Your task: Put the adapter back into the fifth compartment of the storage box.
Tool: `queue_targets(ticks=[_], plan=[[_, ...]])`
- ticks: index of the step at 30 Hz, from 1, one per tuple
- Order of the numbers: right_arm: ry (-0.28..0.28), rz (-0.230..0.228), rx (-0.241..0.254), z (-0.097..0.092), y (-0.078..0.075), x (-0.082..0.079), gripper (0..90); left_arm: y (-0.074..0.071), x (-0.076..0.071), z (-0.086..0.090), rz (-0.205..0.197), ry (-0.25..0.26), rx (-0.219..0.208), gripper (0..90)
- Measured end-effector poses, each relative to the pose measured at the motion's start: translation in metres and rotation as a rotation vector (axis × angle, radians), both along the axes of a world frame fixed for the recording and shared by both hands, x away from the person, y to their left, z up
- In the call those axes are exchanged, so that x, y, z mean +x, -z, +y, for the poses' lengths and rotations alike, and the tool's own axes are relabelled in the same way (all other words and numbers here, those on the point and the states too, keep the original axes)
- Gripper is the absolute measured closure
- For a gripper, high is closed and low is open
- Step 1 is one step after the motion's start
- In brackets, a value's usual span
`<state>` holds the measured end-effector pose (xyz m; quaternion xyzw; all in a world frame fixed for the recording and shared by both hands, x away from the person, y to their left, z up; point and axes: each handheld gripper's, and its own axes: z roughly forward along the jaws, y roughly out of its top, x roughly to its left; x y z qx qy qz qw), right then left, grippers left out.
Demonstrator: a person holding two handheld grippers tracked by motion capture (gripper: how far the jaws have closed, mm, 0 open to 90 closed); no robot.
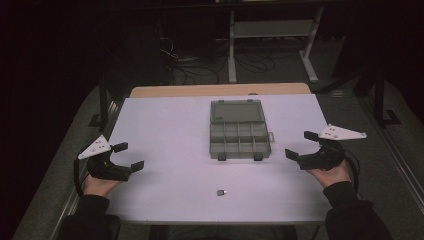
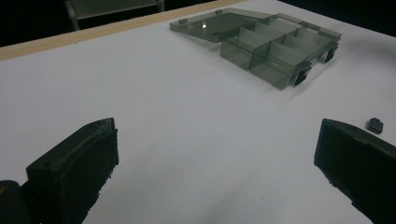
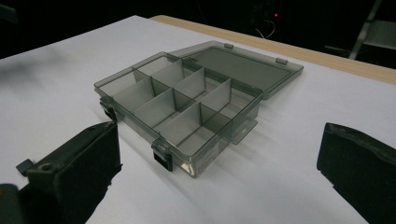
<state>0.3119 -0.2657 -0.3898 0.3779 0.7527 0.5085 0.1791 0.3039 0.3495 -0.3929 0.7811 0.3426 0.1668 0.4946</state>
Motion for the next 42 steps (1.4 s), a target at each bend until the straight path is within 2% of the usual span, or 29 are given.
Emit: queue_targets(ticks=[13,31,32,34,42], plan=[[-0.004,0.005,-0.008,0.001,0.002,-0.001,0.0,0.000,-0.001,-0.001,-0.003,0.006,0.001,0.0],[-0.001,0.019,-0.001,0.000,0.004,-0.002,0.0,-0.003,0.001,-0.012,0.026,0.037,0.044,0.0],[-0.004,0.022,0.011,-0.001,0.004,-0.002,0.0,-0.008,0.002,-0.017,0.025,0.056,0.073,0.0],[-0.006,0.023,0.013,-0.001,0.004,-0.002,0.0,-0.010,0.002,-0.020,0.023,0.063,0.086,0.0],[-0.010,0.024,0.010,-0.001,0.005,-0.002,0.0,-0.024,0.004,-0.027,0.014,0.097,0.099,0.0]])
